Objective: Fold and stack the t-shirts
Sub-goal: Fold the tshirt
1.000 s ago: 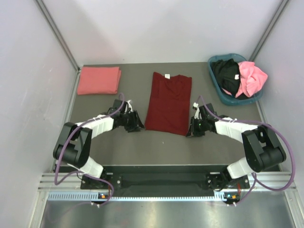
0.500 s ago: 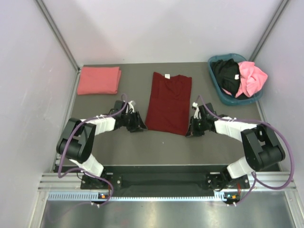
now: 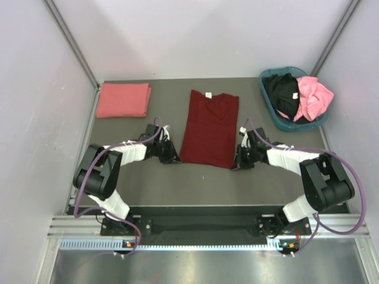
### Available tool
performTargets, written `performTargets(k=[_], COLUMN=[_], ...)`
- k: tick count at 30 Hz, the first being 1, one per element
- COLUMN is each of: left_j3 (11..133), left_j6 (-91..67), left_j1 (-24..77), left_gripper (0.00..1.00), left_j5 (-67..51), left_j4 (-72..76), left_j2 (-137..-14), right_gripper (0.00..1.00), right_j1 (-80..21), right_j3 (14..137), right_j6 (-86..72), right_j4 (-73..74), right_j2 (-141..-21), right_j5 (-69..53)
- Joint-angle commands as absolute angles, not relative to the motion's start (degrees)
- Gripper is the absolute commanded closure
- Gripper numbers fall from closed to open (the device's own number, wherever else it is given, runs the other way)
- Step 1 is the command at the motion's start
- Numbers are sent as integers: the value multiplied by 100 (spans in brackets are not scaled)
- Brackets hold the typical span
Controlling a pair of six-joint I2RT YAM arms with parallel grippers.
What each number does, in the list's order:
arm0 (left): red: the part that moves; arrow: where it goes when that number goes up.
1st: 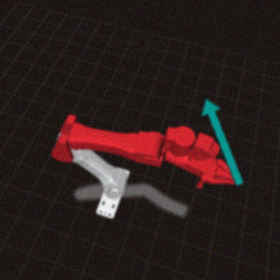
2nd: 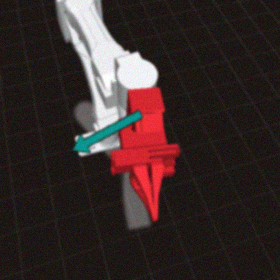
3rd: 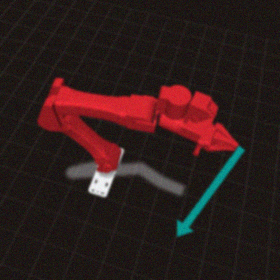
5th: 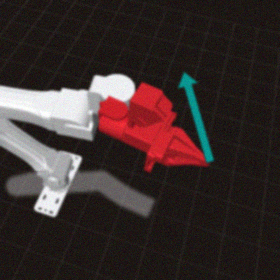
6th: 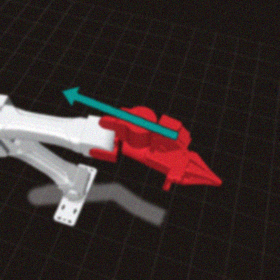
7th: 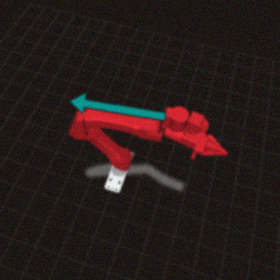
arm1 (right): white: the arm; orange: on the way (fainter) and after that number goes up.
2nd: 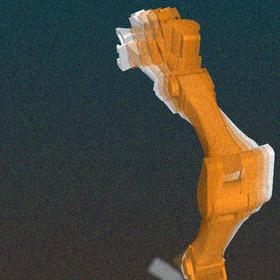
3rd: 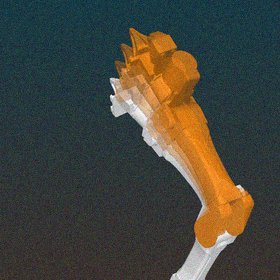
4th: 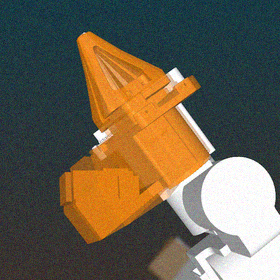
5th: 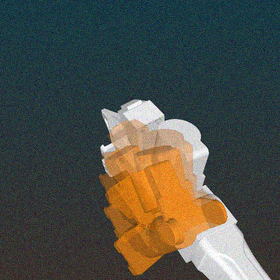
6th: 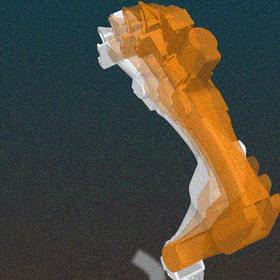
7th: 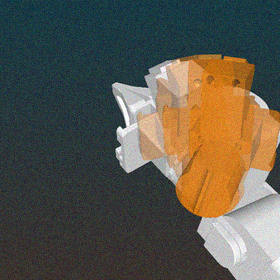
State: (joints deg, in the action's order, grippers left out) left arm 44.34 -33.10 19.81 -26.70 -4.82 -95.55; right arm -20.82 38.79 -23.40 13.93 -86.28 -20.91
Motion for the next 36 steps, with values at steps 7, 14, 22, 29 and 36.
performTargets(k=[7, 14, 22, 29, 36], left_j3=[4289, 4183, 3754, 3191, 3190], left_j6=[-3436, -3735, -4095, -4271, -4517], left_j1=[2566, 2725, 2733, 2725, 2733], left_gripper=[100, 92, 55, 48, 43], left_j5=[-1662, -1495, -2126, -2470, -2294], left_j4=[-2223, -2724, -1865, -932, -686], left_j2=[-8764, -8332, -7973, -7866, -7743], right_gripper=[100, 100, 100, 100, 100], right_j1=[-2056, -2100, -2513, -2558, -2566], right_j3=[3402, 3138, 3111, 3050, 3050], right_j6=[-2619, -2768, -2874, -2813, -2786], right_j4=[2363, 2593, 2417, 2373, 2382], right_j2=[-8078, -7331, -7216, -7277, -7216], right_j5=[-1230, -1212, -1293, -1230, -1195])
